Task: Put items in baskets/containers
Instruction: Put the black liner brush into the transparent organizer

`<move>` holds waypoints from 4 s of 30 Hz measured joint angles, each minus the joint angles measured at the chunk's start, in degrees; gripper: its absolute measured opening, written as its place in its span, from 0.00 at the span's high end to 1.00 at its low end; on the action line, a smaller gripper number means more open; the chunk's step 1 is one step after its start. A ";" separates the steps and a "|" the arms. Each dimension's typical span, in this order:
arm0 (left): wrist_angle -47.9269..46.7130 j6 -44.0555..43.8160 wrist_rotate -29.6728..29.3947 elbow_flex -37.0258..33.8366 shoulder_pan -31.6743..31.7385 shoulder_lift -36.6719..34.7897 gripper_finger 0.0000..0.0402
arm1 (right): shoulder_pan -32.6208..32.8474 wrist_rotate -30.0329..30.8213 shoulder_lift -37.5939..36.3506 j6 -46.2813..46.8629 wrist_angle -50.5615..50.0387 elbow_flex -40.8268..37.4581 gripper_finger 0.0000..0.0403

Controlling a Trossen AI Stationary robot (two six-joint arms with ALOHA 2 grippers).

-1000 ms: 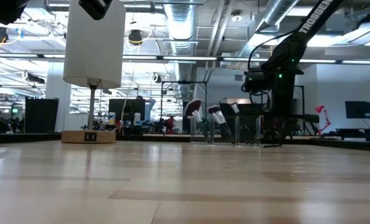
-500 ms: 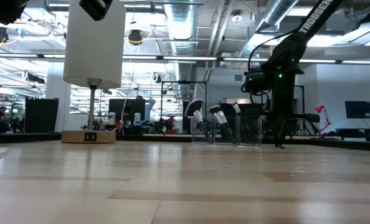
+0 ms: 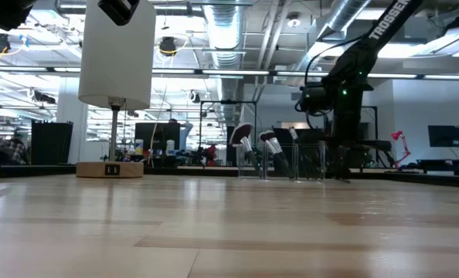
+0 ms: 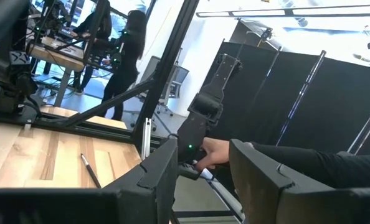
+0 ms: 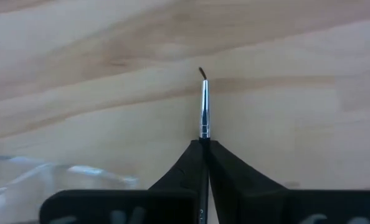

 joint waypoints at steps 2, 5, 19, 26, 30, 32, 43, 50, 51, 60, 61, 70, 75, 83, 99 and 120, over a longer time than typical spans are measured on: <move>0.00 0.00 0.00 0.00 0.00 0.00 0.64 | 0.40 -0.02 0.00 -0.37 0.26 0.85 0.99; 0.00 0.00 -0.04 0.00 0.00 0.00 0.64 | 0.87 0.18 0.00 -0.59 0.15 1.44 1.00; 0.00 -0.02 -0.04 0.00 0.00 0.00 0.64 | 0.82 0.82 -0.09 -1.86 -3.33 1.50 1.00; -0.08 0.00 -0.04 0.02 0.00 0.00 0.64 | 0.36 1.50 -1.28 -3.04 -12.68 1.54 1.00; -0.24 0.00 -0.04 0.02 0.00 0.00 0.64 | 1.28 4.93 -5.81 -2.41 -20.35 1.54 0.97; -0.24 0.00 -0.02 0.02 0.00 0.00 0.64 | 1.71 6.13 -8.62 -0.13 -22.68 0.89 0.93; -0.24 -0.30 0.00 0.02 0.00 0.00 0.64 | 1.46 3.50 -13.66 8.15 -16.77 -7.82 0.58; -0.38 -0.63 0.00 0.02 0.00 0.00 0.64 | -0.78 1.63 -12.92 8.14 -13.10 -10.33 0.63; -0.42 -0.63 0.00 0.02 0.00 0.00 0.64 | -1.14 1.46 -12.92 8.07 -13.54 -10.35 0.65; -0.44 -0.63 0.00 0.02 0.00 0.00 0.64 | -2.31 0.71 -12.92 10.53 -6.95 -13.53 0.74; -0.44 -0.63 0.00 0.02 0.00 0.00 0.64 | -2.28 0.46 -12.85 10.60 -5.98 -13.87 0.74; -0.48 -0.61 0.02 0.02 0.00 0.00 0.64 | -2.67 0.18 -12.85 10.16 -6.00 -13.80 0.75; -0.58 -0.61 0.02 0.02 0.00 0.00 0.64 | -2.38 0.16 -12.85 8.83 -6.39 -13.80 0.80; -0.72 -0.61 0.02 0.02 -0.01 0.00 0.64 | -2.26 0.33 -12.82 8.59 -6.76 -13.80 0.87; -0.85 -0.33 0.04 0.02 -0.02 0.00 0.64 | -1.65 0.25 -11.25 4.77 -6.73 -13.76 0.96; -0.86 -0.22 0.02 0.02 0.00 0.00 0.64 | 3.70 0.77 -20.58 -2.99 -5.64 -13.92 0.97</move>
